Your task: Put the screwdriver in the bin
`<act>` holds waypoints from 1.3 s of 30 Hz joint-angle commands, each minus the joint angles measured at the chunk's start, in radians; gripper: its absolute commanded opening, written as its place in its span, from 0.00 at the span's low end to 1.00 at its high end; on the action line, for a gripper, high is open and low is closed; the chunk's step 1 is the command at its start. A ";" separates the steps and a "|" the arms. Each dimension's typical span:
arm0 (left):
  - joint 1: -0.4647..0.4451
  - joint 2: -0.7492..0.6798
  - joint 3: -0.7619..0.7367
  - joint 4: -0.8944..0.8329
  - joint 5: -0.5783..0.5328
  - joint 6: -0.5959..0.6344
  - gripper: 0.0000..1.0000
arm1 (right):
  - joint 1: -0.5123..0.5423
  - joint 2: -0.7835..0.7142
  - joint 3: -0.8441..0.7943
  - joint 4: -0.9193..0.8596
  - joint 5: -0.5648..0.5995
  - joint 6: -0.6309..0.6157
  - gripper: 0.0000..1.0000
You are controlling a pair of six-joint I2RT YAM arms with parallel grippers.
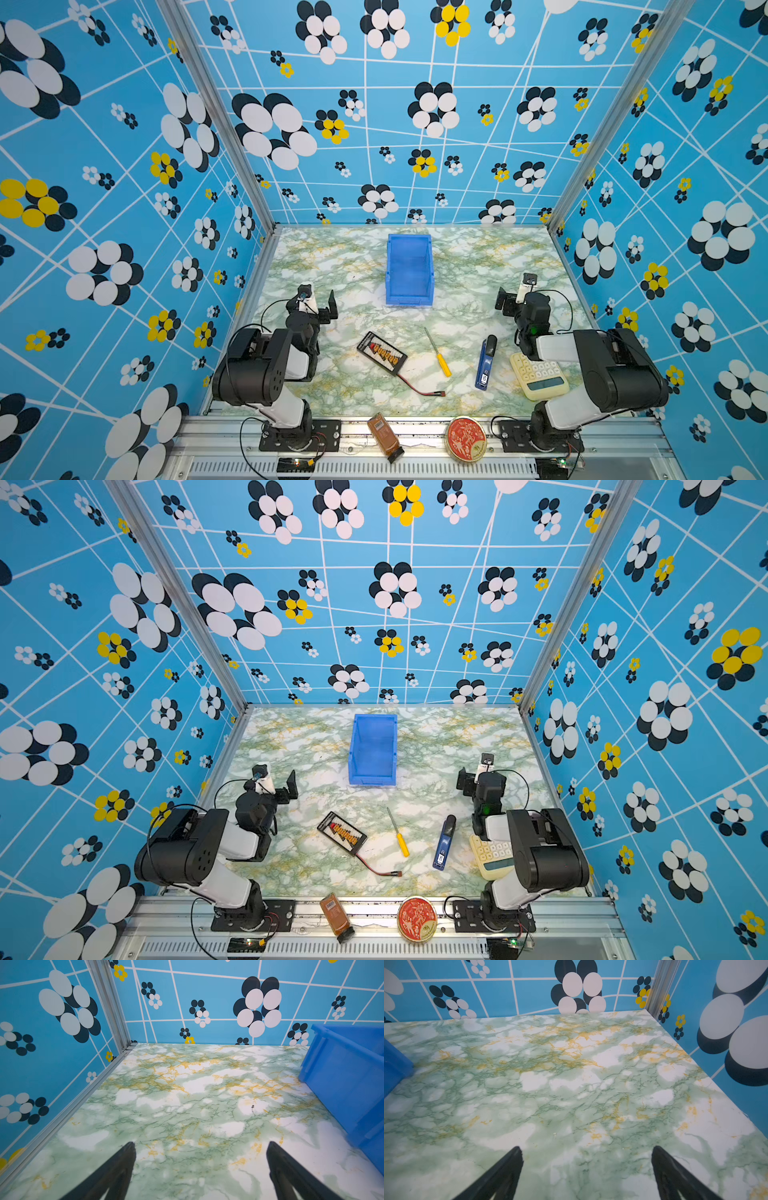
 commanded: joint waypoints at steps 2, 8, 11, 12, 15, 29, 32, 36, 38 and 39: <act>-0.008 0.012 -0.013 0.027 -0.006 0.009 0.99 | -0.005 -0.007 0.021 -0.005 -0.018 -0.006 0.99; -0.006 0.015 -0.009 0.028 -0.004 0.010 0.99 | -0.005 -0.007 0.020 -0.005 -0.017 -0.006 0.99; -0.008 0.007 -0.017 0.027 -0.002 0.009 0.99 | -0.006 -0.008 0.020 -0.005 -0.017 -0.006 0.99; -0.007 0.011 -0.014 0.027 -0.001 0.009 0.99 | -0.005 -0.008 0.019 -0.004 -0.018 -0.007 0.99; -0.007 0.011 -0.015 0.027 0.000 0.009 0.99 | -0.005 -0.007 0.021 -0.005 -0.017 -0.006 0.99; -0.008 0.011 -0.014 0.028 0.001 0.010 0.99 | -0.005 -0.007 0.020 -0.005 -0.018 -0.007 0.99; -0.008 0.011 -0.013 0.027 0.002 0.010 0.99 | -0.005 -0.007 0.021 -0.004 -0.016 -0.006 0.99; -0.007 0.011 -0.014 0.027 0.004 0.011 0.99 | -0.005 -0.007 0.021 -0.005 -0.018 -0.006 0.99; -0.007 0.011 -0.012 0.027 0.014 0.013 0.99 | -0.005 -0.006 0.023 -0.006 -0.020 -0.005 0.99; -0.008 0.011 -0.013 0.026 0.022 0.015 0.99 | -0.007 -0.006 0.023 -0.009 -0.021 -0.004 0.99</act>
